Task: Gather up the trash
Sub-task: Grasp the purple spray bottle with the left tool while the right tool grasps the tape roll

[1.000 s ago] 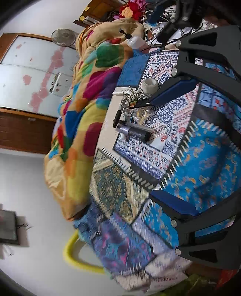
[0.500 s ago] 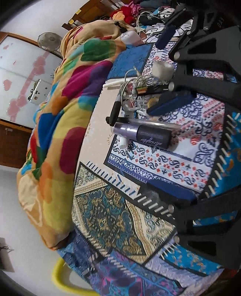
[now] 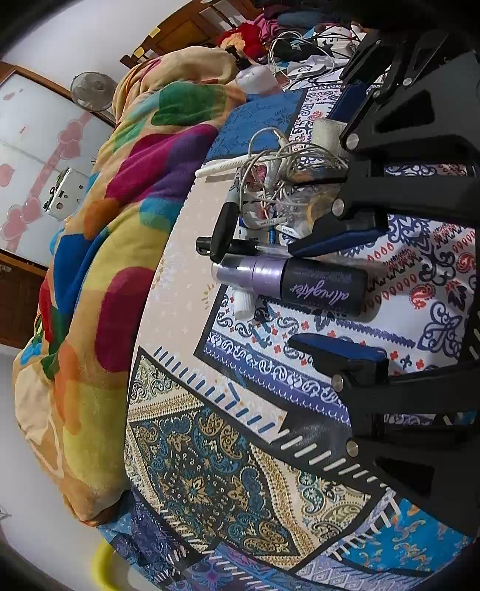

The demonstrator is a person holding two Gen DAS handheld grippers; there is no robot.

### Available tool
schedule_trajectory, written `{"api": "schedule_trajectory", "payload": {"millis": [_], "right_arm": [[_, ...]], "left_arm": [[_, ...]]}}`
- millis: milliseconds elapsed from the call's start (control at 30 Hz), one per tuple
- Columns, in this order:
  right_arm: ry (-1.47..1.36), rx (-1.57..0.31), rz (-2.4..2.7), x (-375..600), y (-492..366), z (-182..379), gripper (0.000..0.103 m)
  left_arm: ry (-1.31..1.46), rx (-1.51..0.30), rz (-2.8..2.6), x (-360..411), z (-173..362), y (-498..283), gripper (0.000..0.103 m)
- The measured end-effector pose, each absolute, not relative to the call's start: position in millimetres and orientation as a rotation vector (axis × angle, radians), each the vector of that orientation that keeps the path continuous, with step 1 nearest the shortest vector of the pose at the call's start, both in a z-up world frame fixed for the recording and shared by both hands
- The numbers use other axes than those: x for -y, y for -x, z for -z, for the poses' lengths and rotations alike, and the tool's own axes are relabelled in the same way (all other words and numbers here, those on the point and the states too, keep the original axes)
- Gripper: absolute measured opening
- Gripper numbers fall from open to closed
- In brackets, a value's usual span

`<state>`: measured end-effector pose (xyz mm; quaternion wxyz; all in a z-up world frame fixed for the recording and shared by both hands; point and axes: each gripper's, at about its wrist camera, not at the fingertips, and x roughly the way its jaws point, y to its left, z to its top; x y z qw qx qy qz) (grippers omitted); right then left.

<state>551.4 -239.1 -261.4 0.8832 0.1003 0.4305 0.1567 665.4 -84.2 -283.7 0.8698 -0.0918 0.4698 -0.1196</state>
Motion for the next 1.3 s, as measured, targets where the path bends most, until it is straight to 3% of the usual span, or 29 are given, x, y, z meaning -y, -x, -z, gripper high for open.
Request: {"api": "schedule_trajectory", "payload": {"millis": [67,633,967,1300], "right_arm": [[-0.206,-0.884,-0.327,239.5,-550.2,260.3,0.035],[-0.207,-0.858,-0.271,262.6,-515.5,226.6,0.034],[-0.152,-0.823,-0.279,262.0,-481.8,199.2,0.034],[-0.136,-0.842,-0.288,266.2,-473.4,203.1,0.034]], "left_arm": [[0.206,-0.981,0.272,84.8,284.7,-666.8,0.028],[0.106,-0.943,0.221,80.1,245.7,-603.0,0.026],[0.054,-1.061,0.171,78.7,270.4,-548.4,0.026],[0.023,-1.096,0.153,93.6,287.9,-551.6,0.025]]}}
